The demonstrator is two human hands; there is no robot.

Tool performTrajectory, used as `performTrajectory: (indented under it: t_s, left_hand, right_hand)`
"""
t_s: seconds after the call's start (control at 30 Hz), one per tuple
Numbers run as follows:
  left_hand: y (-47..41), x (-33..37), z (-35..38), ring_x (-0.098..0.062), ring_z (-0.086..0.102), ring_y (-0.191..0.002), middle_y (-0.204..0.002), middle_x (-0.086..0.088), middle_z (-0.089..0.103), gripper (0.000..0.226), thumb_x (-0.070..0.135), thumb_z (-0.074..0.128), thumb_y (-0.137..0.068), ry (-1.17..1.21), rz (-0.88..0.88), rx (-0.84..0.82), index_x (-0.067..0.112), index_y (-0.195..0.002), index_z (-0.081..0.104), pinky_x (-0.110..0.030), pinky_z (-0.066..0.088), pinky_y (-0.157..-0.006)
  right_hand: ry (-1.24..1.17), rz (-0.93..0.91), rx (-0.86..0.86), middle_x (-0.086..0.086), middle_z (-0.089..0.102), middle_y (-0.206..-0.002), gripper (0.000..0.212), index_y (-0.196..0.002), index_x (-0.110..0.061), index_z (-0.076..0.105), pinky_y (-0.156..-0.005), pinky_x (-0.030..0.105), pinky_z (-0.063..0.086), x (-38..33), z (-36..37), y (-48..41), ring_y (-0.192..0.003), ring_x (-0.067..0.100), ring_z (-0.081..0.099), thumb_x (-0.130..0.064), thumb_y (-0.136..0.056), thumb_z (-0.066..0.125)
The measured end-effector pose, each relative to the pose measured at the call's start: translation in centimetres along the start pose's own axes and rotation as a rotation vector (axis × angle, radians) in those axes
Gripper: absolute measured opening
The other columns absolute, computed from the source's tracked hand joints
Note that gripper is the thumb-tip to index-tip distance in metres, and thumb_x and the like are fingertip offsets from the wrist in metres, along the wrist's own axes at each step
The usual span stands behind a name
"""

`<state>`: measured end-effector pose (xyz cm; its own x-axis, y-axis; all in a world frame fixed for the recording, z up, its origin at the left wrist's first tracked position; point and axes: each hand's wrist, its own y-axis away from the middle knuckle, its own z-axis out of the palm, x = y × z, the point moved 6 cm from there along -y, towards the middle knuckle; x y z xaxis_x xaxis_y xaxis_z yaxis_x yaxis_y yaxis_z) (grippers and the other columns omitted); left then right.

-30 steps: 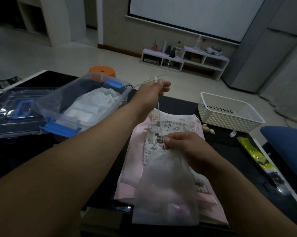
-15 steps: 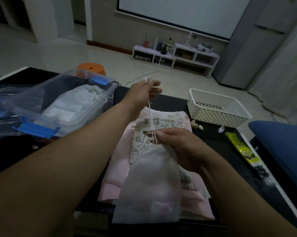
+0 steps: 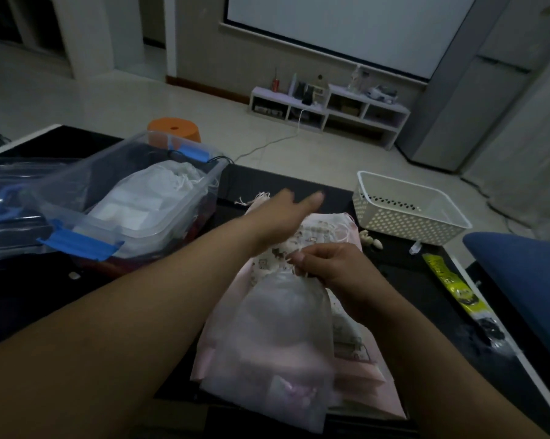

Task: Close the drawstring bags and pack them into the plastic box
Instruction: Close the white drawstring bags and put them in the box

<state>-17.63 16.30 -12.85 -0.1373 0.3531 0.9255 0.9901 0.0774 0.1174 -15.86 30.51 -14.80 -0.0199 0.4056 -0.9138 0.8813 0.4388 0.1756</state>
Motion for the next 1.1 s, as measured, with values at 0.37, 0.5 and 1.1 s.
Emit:
performTrajectory:
  t_s: [0.37,0.5,1.1]
  left_hand:
    - [4.1,-2.3,-1.2,-0.003,0.068,-0.099,-0.103,0.013,0.074,0.015,0.033,0.064,-0.100,-0.282,0.157,-0.170,0.031,-0.109,0.076,-0.037,0.055,-0.098]
    - [4.2,-3.0,-0.6,-0.007,0.070,-0.105,-0.108,0.008,0.077,0.020,0.031,0.062,-0.104,-0.145,0.145,-0.237,0.025,-0.116,0.076,-0.034,0.055,-0.100]
    - [3.5,-1.3,-1.4,0.000,0.063,-0.079,-0.093,0.011,0.068,0.029,0.043,0.050,-0.106,-0.260,0.249,-0.109,0.023,-0.105,0.072,-0.028,0.050,-0.075]
  right_hand:
    - [-0.114,-0.045,0.059,0.006,0.072,-0.076,0.026,-0.074,-0.011,0.078,-0.078,0.036,0.049,0.1,-0.5,-0.4,-0.077,0.018,0.065,-0.018,-0.098,0.070]
    - [-0.094,-0.085,0.031,0.010,0.078,-0.092,0.025,-0.083,-0.009,0.080,-0.096,0.048,0.057,0.0,-0.7,-0.2,-0.098,0.028,0.074,-0.021,-0.101,0.068]
    - [-0.152,-0.064,0.089,0.008,0.074,-0.088,0.021,-0.093,-0.005,0.079,-0.081,0.038,0.052,0.4,-2.8,-0.3,-0.086,0.024,0.065,-0.022,-0.100,0.068]
